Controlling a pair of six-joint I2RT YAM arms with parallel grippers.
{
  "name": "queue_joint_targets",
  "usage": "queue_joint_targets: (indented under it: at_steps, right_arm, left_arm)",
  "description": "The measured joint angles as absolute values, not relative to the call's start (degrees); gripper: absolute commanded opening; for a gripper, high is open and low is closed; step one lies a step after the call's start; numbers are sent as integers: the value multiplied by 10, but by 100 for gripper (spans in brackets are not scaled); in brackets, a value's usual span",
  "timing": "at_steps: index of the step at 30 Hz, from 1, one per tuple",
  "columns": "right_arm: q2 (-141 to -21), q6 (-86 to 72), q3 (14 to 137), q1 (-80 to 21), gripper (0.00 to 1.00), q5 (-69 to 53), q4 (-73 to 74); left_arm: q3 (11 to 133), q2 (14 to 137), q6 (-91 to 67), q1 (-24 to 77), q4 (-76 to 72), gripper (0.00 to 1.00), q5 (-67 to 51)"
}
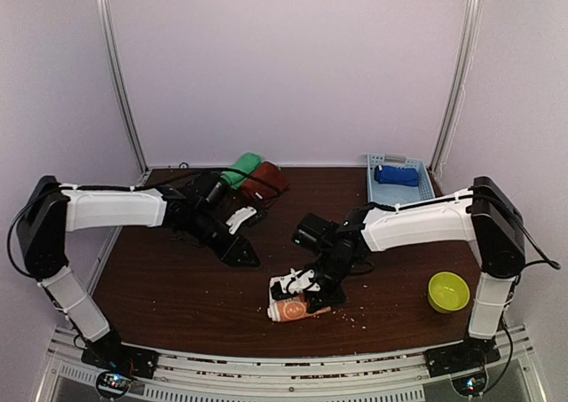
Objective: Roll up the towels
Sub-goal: Roll the towel at the center of the board.
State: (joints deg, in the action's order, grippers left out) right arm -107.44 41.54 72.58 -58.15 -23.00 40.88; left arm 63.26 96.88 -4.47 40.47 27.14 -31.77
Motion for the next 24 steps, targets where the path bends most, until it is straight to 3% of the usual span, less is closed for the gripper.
queue_joint_targets:
  at_steps: [7,11,19,24]
  right_arm:
    - [-1185,391,858,-493,17,-350,522]
    - [-1248,386,929,-456,16,-412,582]
    - [-1305,383,980,-426,17,-489,645]
    - [-1306,382,980,-425,17,-495,646]
  left_arm:
    - [555,733,-69,465,200,47,-77]
    - [529,667,-26,540,146,48,3]
    - [542,761,88,689,138,49,79]
    - [586,867,134,719,147,50,93]
